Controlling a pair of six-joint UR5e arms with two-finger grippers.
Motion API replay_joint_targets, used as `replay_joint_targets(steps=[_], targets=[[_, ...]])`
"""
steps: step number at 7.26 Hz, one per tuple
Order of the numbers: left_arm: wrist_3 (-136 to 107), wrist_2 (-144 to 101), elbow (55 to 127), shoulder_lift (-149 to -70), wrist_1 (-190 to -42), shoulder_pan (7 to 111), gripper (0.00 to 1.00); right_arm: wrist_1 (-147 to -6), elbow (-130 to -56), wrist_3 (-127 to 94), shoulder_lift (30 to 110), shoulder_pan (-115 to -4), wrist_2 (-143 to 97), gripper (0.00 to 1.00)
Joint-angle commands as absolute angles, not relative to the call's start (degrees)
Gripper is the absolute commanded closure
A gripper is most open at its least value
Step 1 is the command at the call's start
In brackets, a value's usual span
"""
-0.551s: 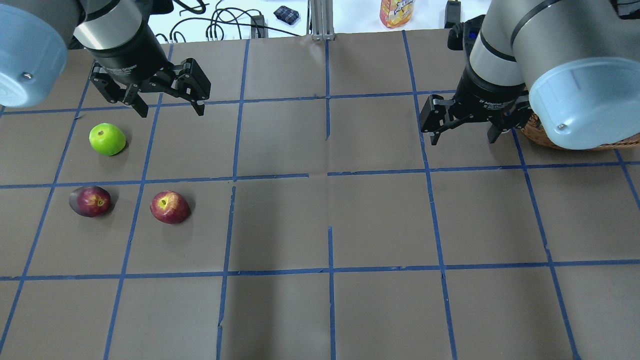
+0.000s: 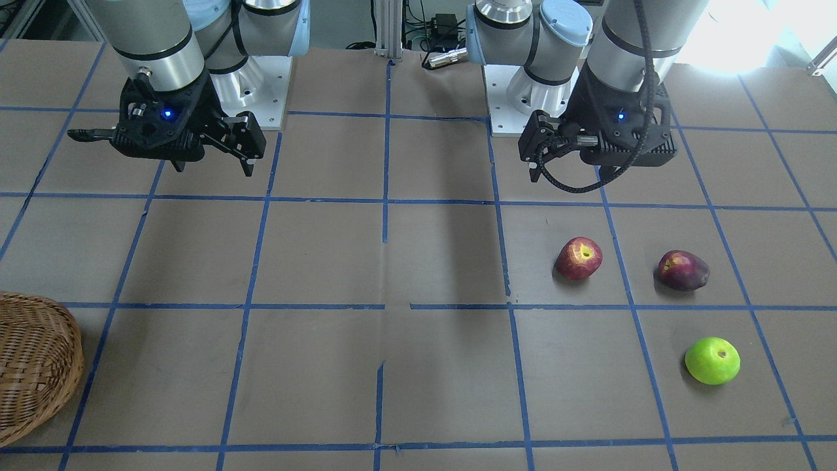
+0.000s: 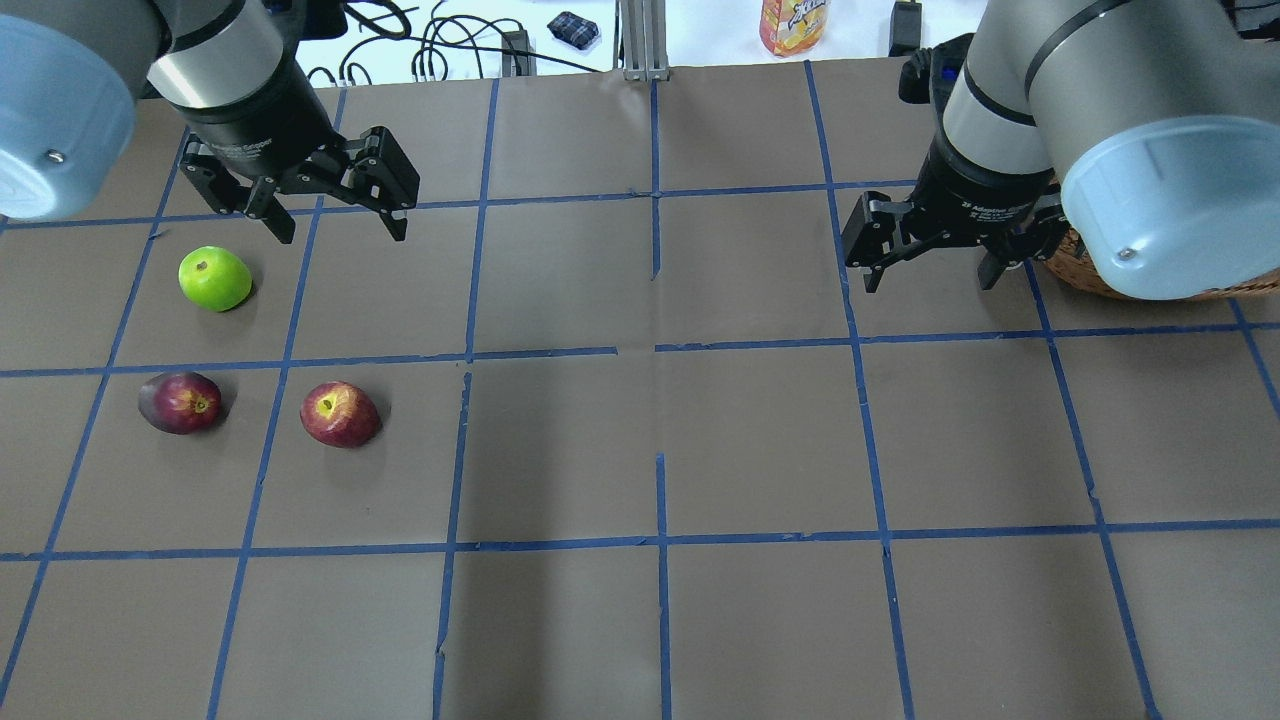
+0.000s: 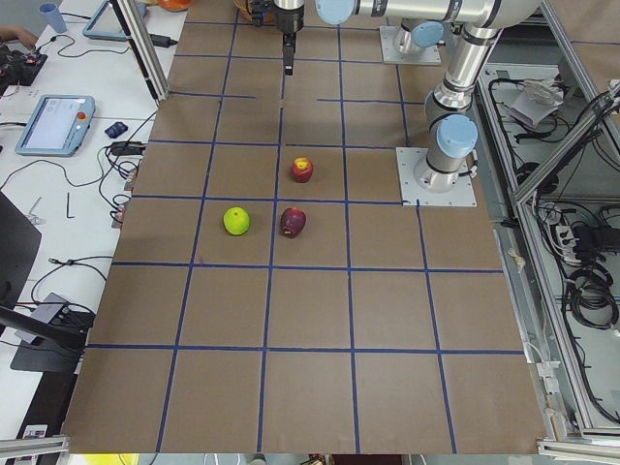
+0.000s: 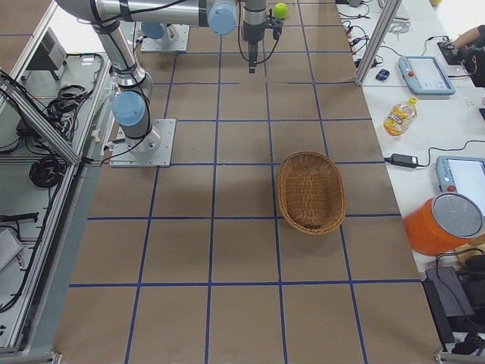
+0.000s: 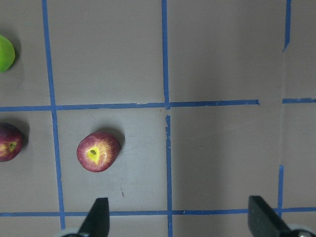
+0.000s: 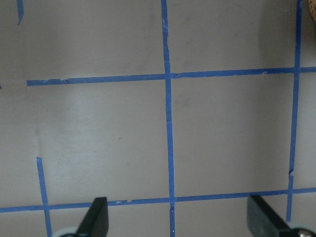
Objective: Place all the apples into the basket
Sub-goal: 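Move the left gripper down over the nearer red apple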
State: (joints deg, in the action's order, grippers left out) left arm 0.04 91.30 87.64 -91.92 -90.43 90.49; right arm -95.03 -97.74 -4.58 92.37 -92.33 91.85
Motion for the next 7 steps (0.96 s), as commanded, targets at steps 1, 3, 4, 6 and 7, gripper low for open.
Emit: replay_joint_targets(steps=[1,3,4,6,7], targets=[[1.4,91.2,88.0,-93.2,-90.1,90.0,0.00,-95.1,-97.9,-4.6,92.4,-92.3,91.8,0.00],[2.4,91.4,88.2,-93.4,-90.1,90.0,0.00,-95.1,-97.7,-4.6,92.4,-92.3,91.9,0.00],[6.1,91.7,90.3,-95.6,-88.4,89.8,0.00,-95.3,-97.7,-4.6,92.4,-92.5,91.8,0.00],[12.7,91.8,101.3,-98.3,-73.7,85.1,0.00,-95.3,-97.6,-4.6,92.4,-92.5,91.8,0.00],[14.5,91.8,107.1,-98.8,-66.6,83.0,0.00,-95.3,-97.6,-4.6,92.4,-92.5,91.8,0.00]])
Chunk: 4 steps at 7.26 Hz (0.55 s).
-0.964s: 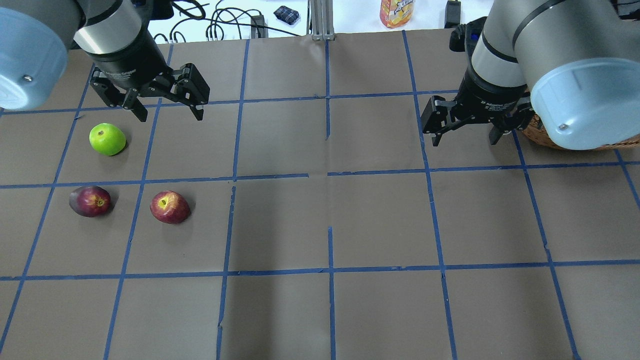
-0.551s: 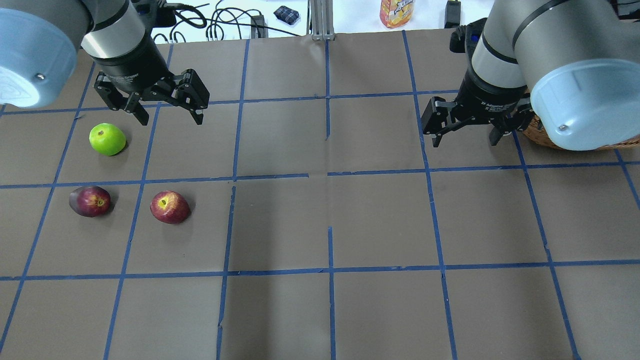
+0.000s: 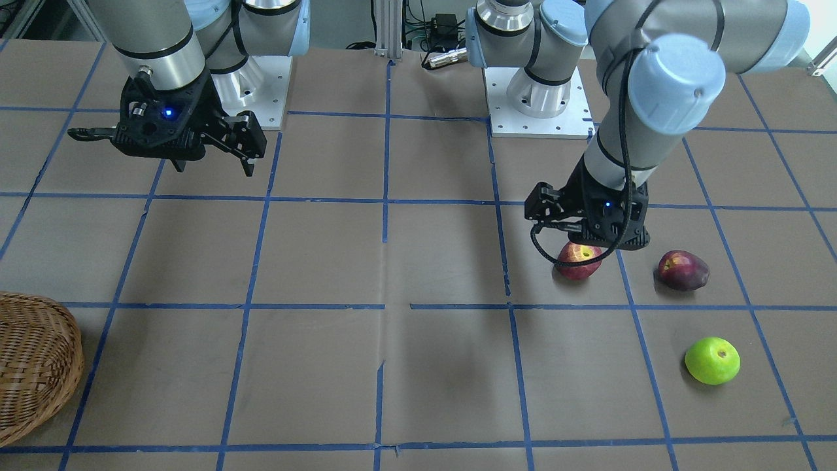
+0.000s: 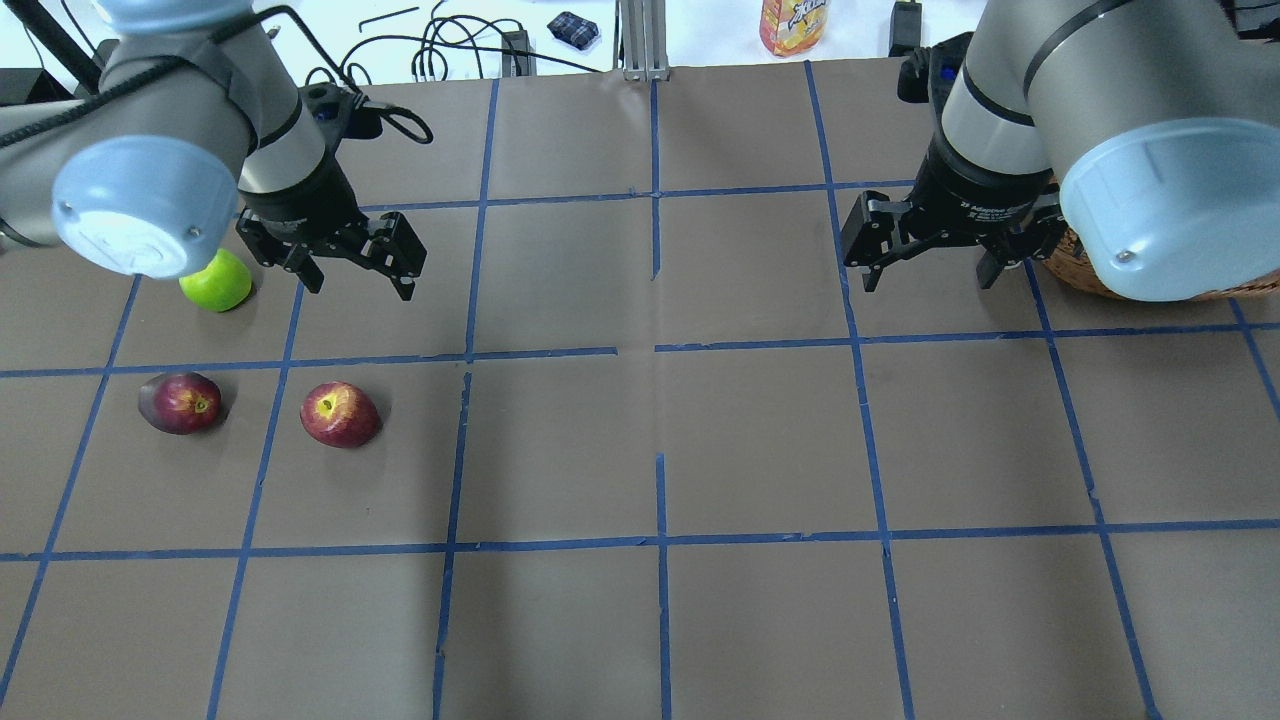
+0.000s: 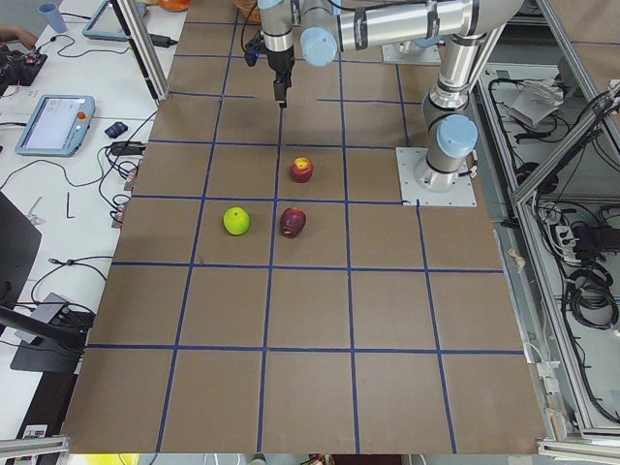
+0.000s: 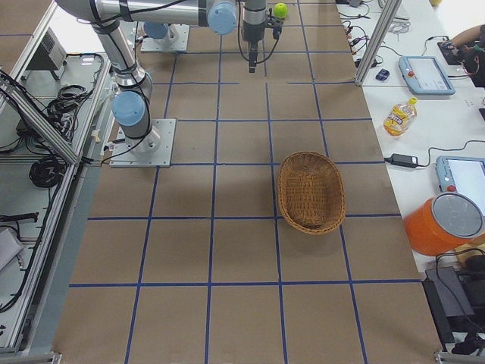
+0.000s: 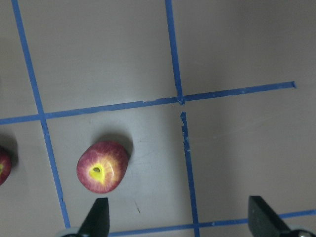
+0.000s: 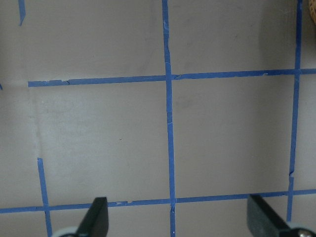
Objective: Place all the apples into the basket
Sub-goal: 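Move the left gripper down over the nearer red apple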
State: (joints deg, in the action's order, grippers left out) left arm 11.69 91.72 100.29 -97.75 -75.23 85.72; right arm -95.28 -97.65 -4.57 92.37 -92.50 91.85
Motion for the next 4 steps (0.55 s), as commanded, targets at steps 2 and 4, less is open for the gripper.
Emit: replay_joint_targets(steps=[2,4], targets=[[20.0,92.6,111.9,-99.3,-64.0,81.9,0.00,-95.2,-97.6,-4.6,92.5,-92.6,91.8,0.00],[22.1,94.5,116.5,-99.9,-59.0,78.3,0.00,-95.0,-97.7,-4.6,92.5,-92.5,91.8,0.00]])
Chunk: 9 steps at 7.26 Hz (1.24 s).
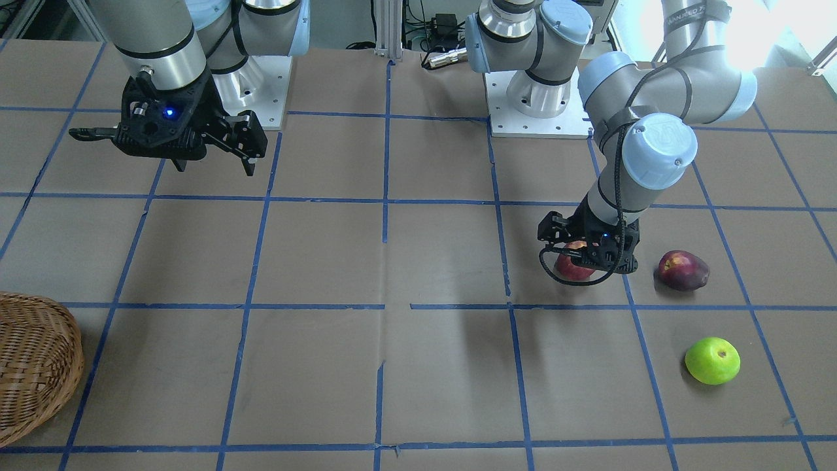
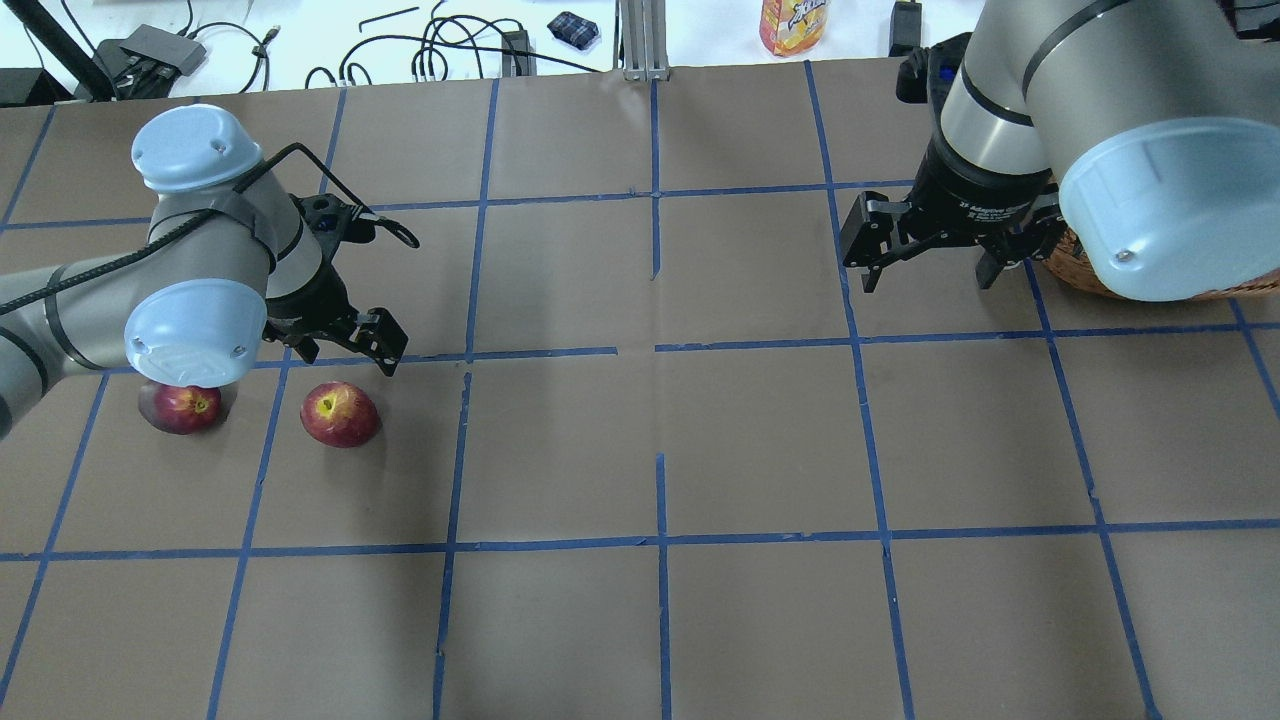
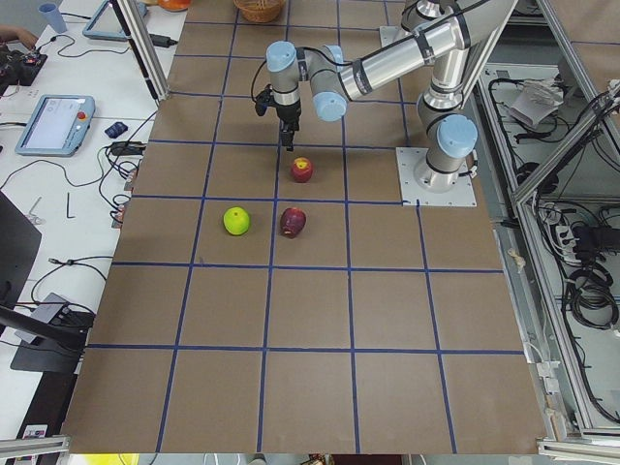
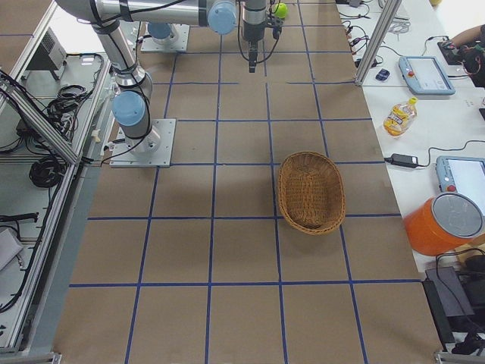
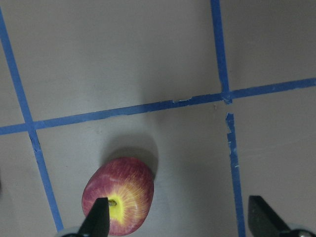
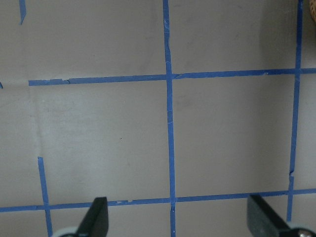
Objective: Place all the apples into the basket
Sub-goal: 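Close the left gripper on the red apple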
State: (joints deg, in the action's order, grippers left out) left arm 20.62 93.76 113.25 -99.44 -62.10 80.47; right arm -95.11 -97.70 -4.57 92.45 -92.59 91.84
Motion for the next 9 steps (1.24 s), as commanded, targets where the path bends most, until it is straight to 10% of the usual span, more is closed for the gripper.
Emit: replay_joint_targets(steps=[1,6,7,8,9], targets=[[24.0,94.7,118.1,-100.7,-53.3,77.4,0.00,-95.0,-97.7,-4.6,92.5,-92.5,91.8,0.00],[26.8,94.0,120.3,-105.5,-49.5,75.2,0.12,-95.2,-98.1,-4.6,92.5,-92.6,91.8,0.00],[27.4,93.9,120.2,-105.7,-50.1,75.1,0.69,-95.3,-98.2,-4.6,92.5,-92.7,91.8,0.00],[26.5,92.4,119.5,-104.0,-51.6,75.2,1.00,-95.3,-98.2,-4.6,92.5,-92.7,91.8,0.00],[23.3,88.2,116.9,-102.3,-57.0,76.0,1.00,-95.3,-98.1,-4.6,92.5,-92.7,91.8,0.00]])
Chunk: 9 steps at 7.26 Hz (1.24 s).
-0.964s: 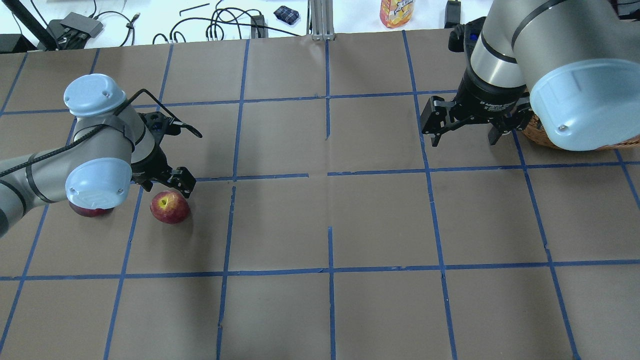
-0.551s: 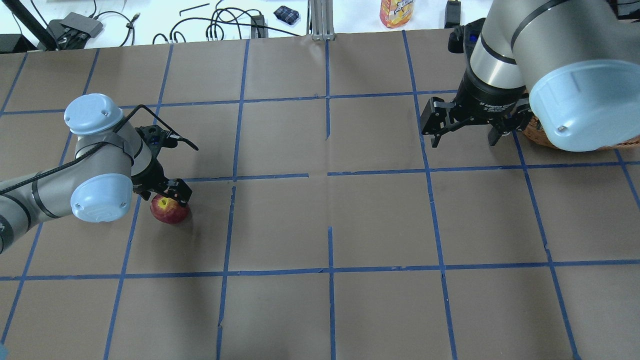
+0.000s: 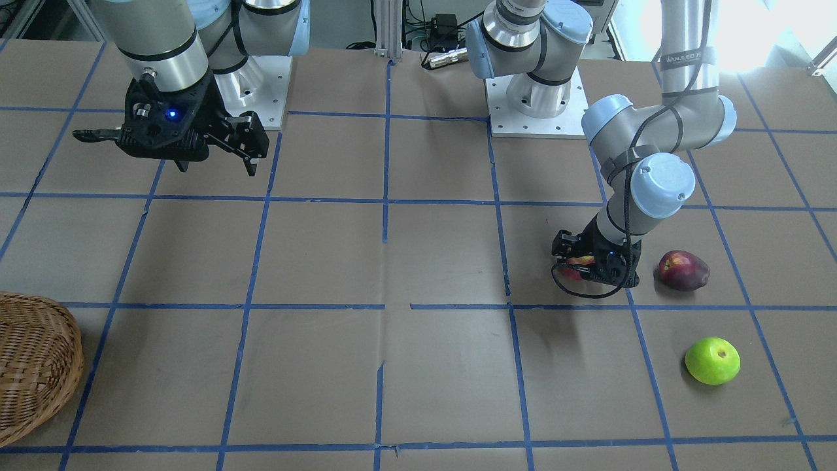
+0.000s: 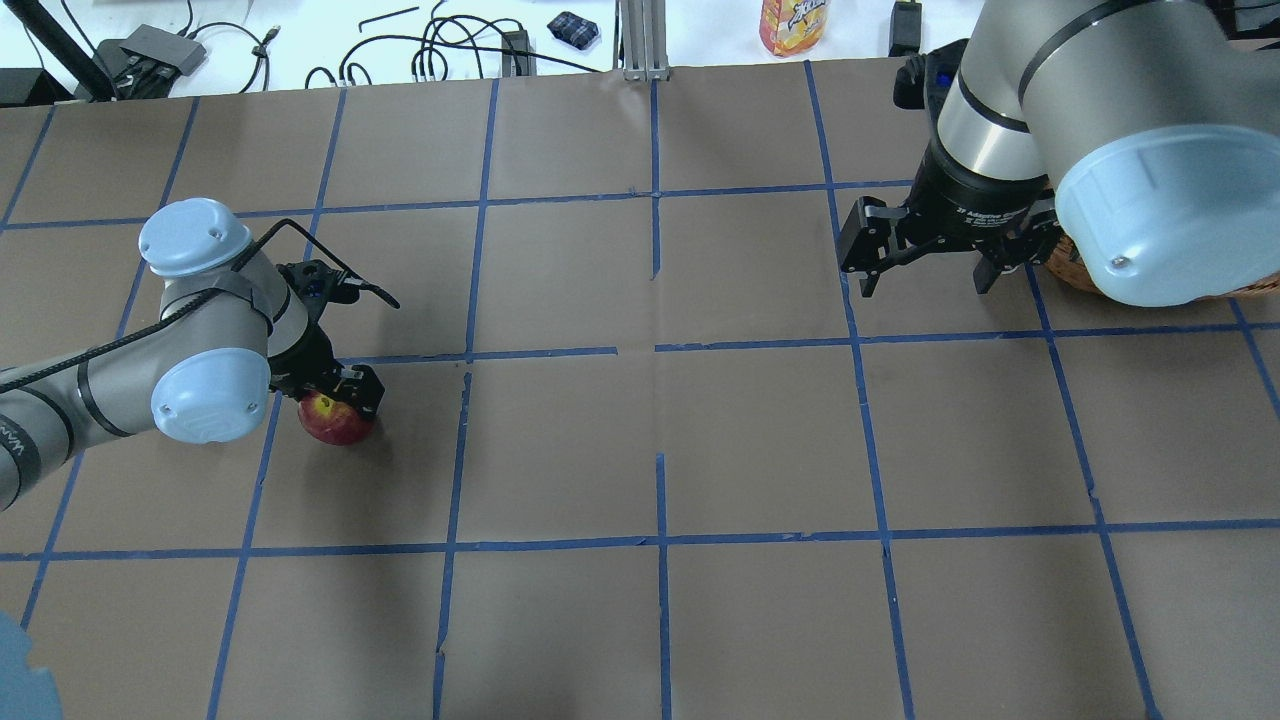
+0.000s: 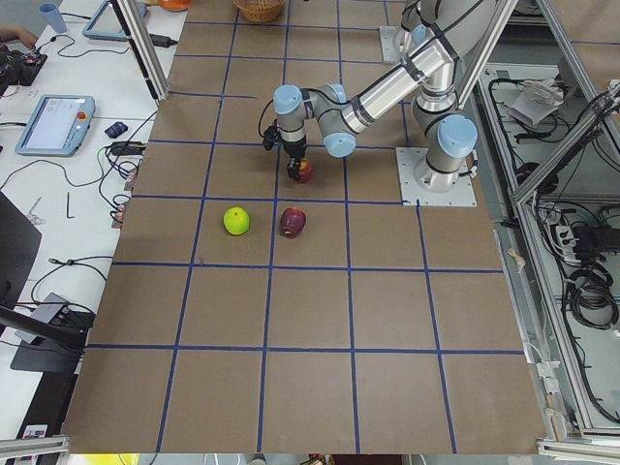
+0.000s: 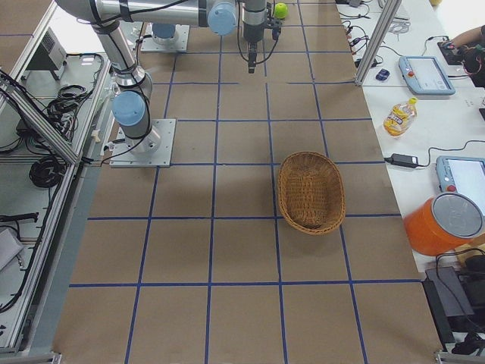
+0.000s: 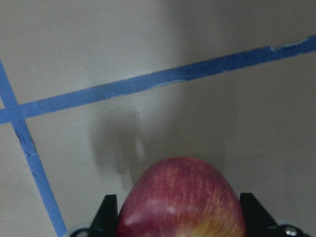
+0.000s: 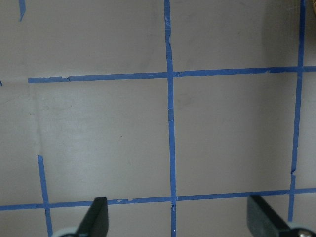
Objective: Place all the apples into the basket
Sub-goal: 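Carry the red apple to the table center and open the left gripper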
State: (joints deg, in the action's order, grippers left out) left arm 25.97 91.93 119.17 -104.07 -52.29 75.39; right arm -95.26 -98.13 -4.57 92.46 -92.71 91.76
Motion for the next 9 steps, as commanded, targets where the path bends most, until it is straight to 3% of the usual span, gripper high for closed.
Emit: replay_joint_targets(steps=[1,3,6,9], targets=[[17.2,86.4,112.5,-101.1,-62.4,78.8,1.00,-95.3,-98.1,-4.6,92.5,-92.7,91.8,0.00],[3.9,86.9,101.1,-98.8,-75.6,89.6,1.00,-95.2,-97.7,-4.6,92.5,-92.7,91.9,0.00],[-20.5,83.8,100.3,-106.1,-61.9,107.6,1.00,-95.0,-95.3,-4.0,92.1,-92.6,92.4,0.00],[-33.8,84.2,100.5,-113.3,-54.2,116.0,1.00,-95.4,-88.6,-4.0,92.2,-92.6,92.4,0.00]])
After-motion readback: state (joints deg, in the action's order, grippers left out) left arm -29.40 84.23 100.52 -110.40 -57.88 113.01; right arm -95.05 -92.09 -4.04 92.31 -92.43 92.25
